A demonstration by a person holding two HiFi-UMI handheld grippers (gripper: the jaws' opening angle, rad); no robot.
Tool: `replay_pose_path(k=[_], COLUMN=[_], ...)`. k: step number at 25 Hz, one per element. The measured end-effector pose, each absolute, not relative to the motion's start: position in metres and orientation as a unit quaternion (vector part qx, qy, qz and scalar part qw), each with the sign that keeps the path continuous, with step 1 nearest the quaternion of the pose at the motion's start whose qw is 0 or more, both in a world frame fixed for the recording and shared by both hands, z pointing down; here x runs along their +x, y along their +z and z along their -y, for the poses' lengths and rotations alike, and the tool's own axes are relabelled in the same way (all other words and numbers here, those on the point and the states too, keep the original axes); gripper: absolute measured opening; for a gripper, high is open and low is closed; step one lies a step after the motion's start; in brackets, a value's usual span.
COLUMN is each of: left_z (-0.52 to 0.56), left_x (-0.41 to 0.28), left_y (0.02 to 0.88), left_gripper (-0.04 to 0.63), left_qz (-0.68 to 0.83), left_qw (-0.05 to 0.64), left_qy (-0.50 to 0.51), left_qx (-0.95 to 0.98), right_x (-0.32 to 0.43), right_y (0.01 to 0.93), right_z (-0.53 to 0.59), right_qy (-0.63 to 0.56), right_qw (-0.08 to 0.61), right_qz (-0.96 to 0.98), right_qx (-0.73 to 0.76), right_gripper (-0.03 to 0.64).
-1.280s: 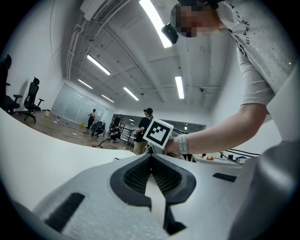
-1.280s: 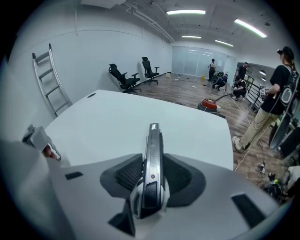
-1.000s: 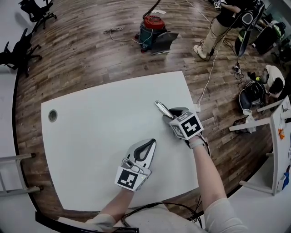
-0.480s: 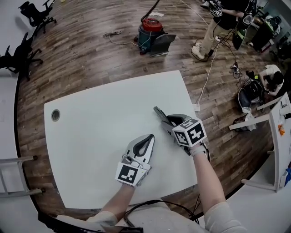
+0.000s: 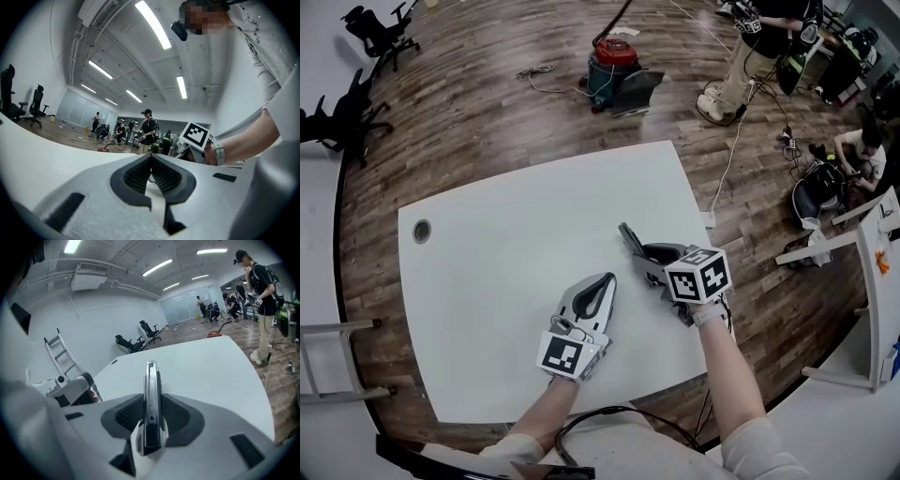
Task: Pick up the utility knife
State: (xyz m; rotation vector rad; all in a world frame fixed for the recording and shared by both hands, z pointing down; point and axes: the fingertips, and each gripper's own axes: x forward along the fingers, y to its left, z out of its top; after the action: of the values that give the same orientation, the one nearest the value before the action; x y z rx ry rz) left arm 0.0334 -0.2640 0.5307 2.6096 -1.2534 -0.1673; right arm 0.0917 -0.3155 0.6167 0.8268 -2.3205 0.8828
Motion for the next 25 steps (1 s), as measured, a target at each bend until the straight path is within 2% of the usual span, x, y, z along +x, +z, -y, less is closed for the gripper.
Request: replay_pose_path(k=[9,25], left_z=[0.259,0.230], left_x=[0.027,0.019], left_y=[0.532,0.502], left_gripper=[0.008,0.008], left_qz=[0.427,0.418], left_qw=[0.106,0.086], left_qy=[-0.053,-0.040], left_qx=[0.897,0.904], right_x=[0.081,0.068], right_y=[0.588,0.534], right_z=[0.293,0.239], right_qy=[0.336,0.318], right_qw=[0.209,0.170], right_qz=[0.867,0.878], right_qx=[0.302,0.313], right_gripper=[0.130,0.130])
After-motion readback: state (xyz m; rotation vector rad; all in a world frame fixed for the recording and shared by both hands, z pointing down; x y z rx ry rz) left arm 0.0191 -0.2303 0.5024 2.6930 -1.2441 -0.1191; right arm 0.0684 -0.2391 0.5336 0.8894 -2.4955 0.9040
